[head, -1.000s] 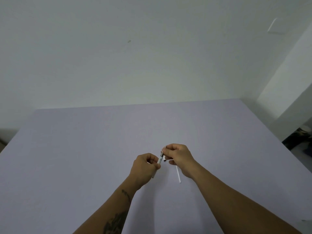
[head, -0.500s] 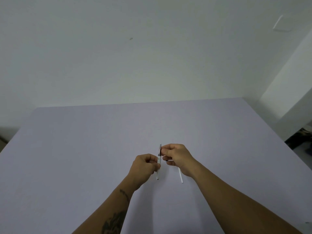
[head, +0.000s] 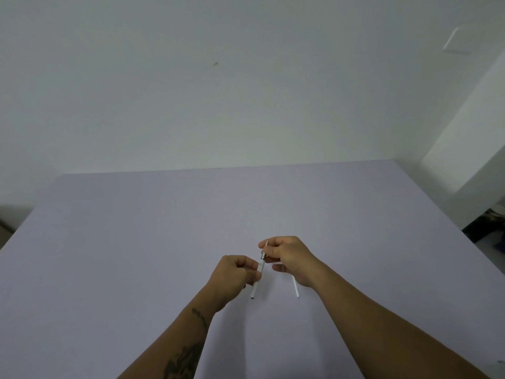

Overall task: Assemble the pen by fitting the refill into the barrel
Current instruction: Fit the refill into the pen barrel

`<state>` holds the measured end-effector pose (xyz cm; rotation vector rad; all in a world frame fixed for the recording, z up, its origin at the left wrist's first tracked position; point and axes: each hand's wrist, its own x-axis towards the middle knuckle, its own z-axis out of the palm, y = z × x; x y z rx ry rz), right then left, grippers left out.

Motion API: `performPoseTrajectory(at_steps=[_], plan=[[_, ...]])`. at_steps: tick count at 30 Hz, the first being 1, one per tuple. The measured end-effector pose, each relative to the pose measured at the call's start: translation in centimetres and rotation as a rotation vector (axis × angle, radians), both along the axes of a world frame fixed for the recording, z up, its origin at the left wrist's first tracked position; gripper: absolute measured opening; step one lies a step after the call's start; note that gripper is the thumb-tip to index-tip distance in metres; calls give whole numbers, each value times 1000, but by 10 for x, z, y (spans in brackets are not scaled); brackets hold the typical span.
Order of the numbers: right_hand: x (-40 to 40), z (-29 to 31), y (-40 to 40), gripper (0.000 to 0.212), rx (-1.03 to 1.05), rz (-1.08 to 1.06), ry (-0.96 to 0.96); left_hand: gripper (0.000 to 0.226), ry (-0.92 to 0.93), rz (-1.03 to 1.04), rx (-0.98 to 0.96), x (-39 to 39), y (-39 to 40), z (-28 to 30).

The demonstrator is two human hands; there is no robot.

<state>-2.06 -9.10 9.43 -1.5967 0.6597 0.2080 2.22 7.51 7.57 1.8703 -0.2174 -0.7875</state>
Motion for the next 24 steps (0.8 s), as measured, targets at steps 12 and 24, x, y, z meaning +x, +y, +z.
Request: performPoseTrajectory(at_steps=[12, 24], plan=[[3, 5, 5, 19, 16, 3, 39, 9, -13, -17, 12, 0, 2, 6], [2, 1, 3, 13, 32, -14, 29, 12, -19, -11, 26, -1, 2, 7]])
